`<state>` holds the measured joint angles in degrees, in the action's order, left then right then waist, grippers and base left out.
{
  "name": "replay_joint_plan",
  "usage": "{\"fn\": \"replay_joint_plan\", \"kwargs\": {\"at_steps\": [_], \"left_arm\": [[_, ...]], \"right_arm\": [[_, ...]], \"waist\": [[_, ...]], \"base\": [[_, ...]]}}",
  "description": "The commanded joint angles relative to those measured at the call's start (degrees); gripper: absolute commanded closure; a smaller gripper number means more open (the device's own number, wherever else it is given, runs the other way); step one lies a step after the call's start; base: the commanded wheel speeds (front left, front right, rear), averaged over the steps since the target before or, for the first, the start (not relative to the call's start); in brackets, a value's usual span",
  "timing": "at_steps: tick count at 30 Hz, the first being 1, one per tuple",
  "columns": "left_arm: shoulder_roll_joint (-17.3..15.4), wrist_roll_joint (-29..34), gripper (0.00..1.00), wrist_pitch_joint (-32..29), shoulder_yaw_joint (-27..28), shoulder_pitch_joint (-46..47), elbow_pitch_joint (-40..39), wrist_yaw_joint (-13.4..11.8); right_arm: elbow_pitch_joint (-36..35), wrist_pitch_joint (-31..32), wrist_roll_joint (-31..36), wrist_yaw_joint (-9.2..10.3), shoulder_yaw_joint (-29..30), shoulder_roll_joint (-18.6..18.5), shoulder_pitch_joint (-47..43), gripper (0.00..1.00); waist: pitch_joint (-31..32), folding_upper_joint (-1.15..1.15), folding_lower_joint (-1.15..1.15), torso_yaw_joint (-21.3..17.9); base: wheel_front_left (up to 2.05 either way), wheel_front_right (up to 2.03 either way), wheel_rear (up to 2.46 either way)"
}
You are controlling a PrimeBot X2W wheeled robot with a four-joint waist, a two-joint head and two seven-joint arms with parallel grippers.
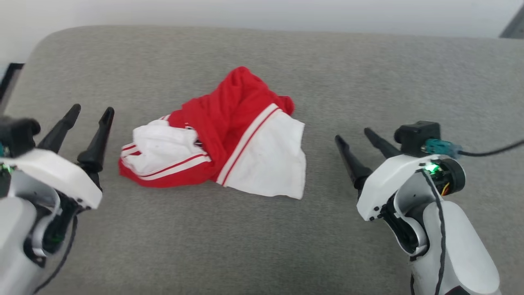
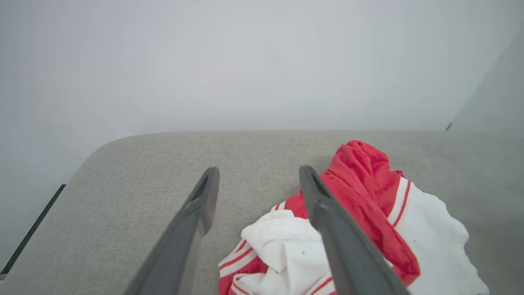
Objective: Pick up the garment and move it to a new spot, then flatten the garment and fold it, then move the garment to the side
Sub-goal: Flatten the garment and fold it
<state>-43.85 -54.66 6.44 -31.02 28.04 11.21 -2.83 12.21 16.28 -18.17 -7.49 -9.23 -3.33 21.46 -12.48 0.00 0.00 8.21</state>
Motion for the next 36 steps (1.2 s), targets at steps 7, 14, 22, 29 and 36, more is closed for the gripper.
{"fn": "replay_joint_plan", "kwargs": {"at_steps": [7, 14, 22, 29, 36], "left_arm": [[2.8, 3.9, 0.00, 8.0, 2.7, -6.0, -2.9, -3.7], [9.5, 10.6, 0.00, 8.8, 10.6, -13.1, -7.0, -5.6], [19.3, 17.9, 0.00, 8.8, 19.1, -21.6, -8.0, -2.0], [27.3, 22.8, 0.00, 8.8, 26.9, -25.4, -7.8, 2.2], [33.3, 27.2, 0.00, 8.8, 33.8, -28.1, -8.6, 6.1]], "right_arm": [[2.1, 8.5, -0.3, 0.00, -2.8, -1.6, 1.5, 0.00], [6.1, 17.3, 1.6, 0.00, -4.3, -3.0, 2.7, 0.00], [13.3, 20.6, 4.8, 0.00, -5.6, -4.1, 4.7, 0.00], [24.9, 20.7, 4.7, 0.00, -5.5, -3.3, 7.5, 0.00], [31.0, 17.6, 2.2, 0.00, -9.3, -4.2, 11.0, 1.00]], "waist": [[1.4, 0.00, 0.00, 5.3], [2.4, 0.00, 0.00, 9.5], [3.2, 0.00, 0.00, 13.3], [3.5, 0.00, 0.00, 15.2], [4.6, 0.00, 0.00, 15.7]], "base": [[0.00, 0.00, 0.00], [0.00, 0.00, 0.00], [0.00, 0.00, 0.00], [0.00, 0.00, 0.00], [0.00, 0.00, 0.00]]}}
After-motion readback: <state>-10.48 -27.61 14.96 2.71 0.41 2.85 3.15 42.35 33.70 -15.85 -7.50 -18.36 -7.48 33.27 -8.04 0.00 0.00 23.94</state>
